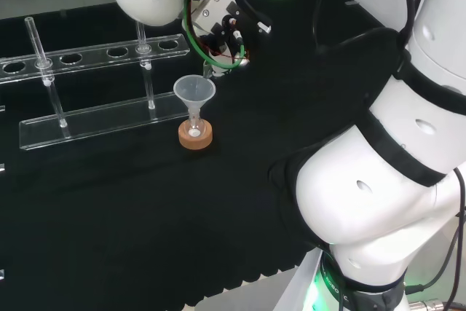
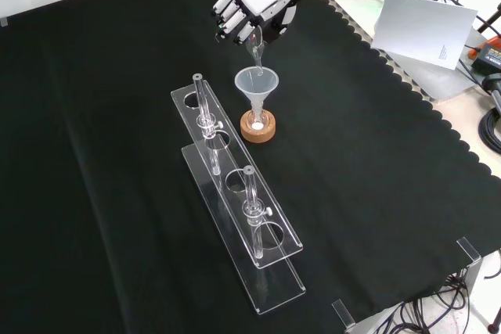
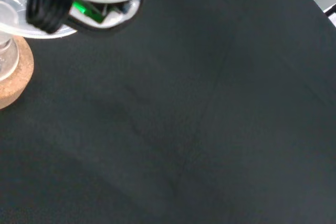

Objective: Pour all the NaCl from the weighing funnel into the round-bottom flask.

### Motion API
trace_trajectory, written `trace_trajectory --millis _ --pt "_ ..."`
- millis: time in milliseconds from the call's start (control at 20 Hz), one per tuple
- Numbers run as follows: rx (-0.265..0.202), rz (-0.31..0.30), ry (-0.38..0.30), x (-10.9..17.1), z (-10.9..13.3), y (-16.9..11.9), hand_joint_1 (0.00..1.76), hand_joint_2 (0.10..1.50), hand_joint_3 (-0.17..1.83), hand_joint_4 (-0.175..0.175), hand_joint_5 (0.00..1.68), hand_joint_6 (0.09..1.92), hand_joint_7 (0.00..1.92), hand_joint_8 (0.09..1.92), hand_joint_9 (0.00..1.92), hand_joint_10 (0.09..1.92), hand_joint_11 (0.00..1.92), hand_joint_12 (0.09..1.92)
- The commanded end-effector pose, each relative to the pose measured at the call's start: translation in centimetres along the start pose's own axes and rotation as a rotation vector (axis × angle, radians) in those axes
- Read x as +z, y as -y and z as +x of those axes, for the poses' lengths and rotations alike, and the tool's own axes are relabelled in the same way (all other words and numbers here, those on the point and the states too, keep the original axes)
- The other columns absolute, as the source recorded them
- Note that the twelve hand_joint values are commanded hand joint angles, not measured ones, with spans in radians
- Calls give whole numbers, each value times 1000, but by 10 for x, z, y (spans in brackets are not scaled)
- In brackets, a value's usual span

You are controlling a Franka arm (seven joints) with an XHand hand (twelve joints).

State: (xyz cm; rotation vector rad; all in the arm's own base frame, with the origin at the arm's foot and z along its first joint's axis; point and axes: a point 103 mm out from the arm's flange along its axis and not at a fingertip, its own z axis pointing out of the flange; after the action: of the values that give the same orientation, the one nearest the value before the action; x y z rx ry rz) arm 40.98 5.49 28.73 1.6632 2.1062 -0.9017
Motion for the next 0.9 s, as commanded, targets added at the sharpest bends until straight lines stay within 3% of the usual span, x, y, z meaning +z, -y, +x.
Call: trace_trajectory --millis 50,450,900 --pt "33 -5 -104 6 -7 1 1147 605 658 175 1420 398 534 663 913 378 752 1104" --pt "81 -12 -288 20 -25 4 1147 605 657 175 1420 399 533 663 912 378 751 1104" --pt "127 -61 -460 33 -34 6 1147 606 657 175 1419 400 532 663 912 378 750 1105"
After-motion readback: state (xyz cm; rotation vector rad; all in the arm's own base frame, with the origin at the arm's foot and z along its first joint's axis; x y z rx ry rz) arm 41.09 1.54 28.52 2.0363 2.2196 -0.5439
